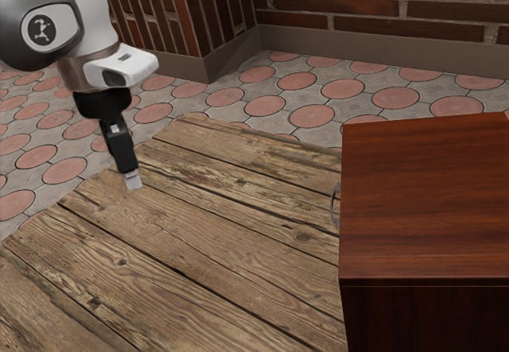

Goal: Pull the drawer handle with one arm to open the drawer

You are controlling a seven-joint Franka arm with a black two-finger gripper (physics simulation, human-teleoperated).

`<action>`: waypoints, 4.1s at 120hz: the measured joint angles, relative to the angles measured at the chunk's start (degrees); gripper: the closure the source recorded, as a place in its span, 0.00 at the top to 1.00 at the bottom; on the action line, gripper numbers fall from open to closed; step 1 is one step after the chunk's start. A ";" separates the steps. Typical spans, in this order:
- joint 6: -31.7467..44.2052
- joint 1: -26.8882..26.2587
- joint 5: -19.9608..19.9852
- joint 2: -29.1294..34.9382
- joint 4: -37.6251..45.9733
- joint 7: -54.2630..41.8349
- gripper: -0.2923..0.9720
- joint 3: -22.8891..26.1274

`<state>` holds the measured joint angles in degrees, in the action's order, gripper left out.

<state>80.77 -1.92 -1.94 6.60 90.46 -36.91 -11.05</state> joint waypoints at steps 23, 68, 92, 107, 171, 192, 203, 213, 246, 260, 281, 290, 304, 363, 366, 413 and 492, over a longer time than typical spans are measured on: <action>2.94 0.09 0.16 0.21 -0.07 -5.84 0.77 -0.09; 3.51 -3.52 2.55 2.84 0.87 -20.97 0.77 1.14; 4.13 -5.95 3.32 3.39 3.00 -40.26 0.77 3.65; 8.05 -5.99 6.17 3.33 5.97 -54.06 0.76 3.90; 31.22 -9.10 21.45 -2.34 10.81 -100.96 0.59 3.95; 34.58 -8.61 22.97 -5.26 10.35 -110.86 0.45 4.01; 35.76 -8.52 24.09 -6.03 10.30 -115.00 0.42 4.02; 36.47 -8.13 25.68 -6.68 10.29 -118.27 0.40 4.33; 37.57 -7.66 30.33 -8.73 10.13 -126.26 0.39 4.98; 37.74 -8.86 32.36 -9.22 10.11 -128.61 0.39 4.99; 37.89 -8.92 33.79 -9.66 10.21 -129.09 0.38 5.19; 38.06 -8.78 34.10 -10.37 10.28 -129.10 0.38 5.16; 38.38 -8.87 34.20 -10.80 10.37 -129.09 0.38 5.07; 39.42 -6.70 33.80 -4.34 18.60 -129.11 0.20 4.20; 39.43 -6.53 33.77 -4.04 19.07 -129.10 0.20 4.05; 39.39 -0.89 32.62 2.13 25.79 -129.08 0.22 3.85; 39.35 -0.08 30.72 6.69 30.43 -129.09 0.22 -0.39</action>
<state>120.12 -2.00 28.78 13.29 120.89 -166.00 -11.44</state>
